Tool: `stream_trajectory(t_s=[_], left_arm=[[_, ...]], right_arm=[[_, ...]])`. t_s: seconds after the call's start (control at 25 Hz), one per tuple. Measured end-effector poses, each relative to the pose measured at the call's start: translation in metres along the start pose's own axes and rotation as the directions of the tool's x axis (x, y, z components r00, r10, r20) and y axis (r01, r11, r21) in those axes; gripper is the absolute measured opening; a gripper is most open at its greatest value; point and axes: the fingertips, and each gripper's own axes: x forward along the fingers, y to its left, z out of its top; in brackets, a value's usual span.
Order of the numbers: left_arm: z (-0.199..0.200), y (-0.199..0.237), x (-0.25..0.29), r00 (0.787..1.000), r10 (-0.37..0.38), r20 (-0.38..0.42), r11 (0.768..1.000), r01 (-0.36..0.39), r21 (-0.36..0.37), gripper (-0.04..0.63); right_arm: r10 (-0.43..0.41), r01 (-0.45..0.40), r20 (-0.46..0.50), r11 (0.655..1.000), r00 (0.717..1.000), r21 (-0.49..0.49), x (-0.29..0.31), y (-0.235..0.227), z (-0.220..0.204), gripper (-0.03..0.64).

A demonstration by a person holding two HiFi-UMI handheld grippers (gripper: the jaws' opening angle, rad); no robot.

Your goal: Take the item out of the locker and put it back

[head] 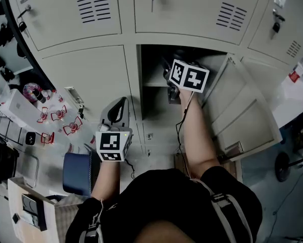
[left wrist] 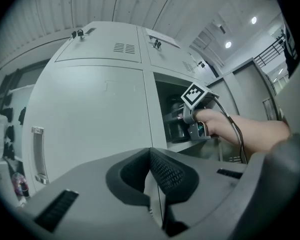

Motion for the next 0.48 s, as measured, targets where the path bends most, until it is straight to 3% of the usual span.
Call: stream_trajectory(t_s=[0.2, 0.48], left_arm=[[-0.001, -0.002, 0.004, 1.0, -0.01, -0.001, 1.0, 0.01, 0.009, 0.011], [-0.003, 0.011, 0.003, 1.0, 0.011, -0.007, 1.0, -0.011, 0.009, 0.011]], right_arm=[[0.007, -0.008, -0.007, 0.988, 1.0, -0.154, 0.01, 0.015, -0.005, 0.428], [-0.001, 0.002, 0.006, 0.982, 1.0, -0.191, 0.005, 0.019, -0.009, 0.431]])
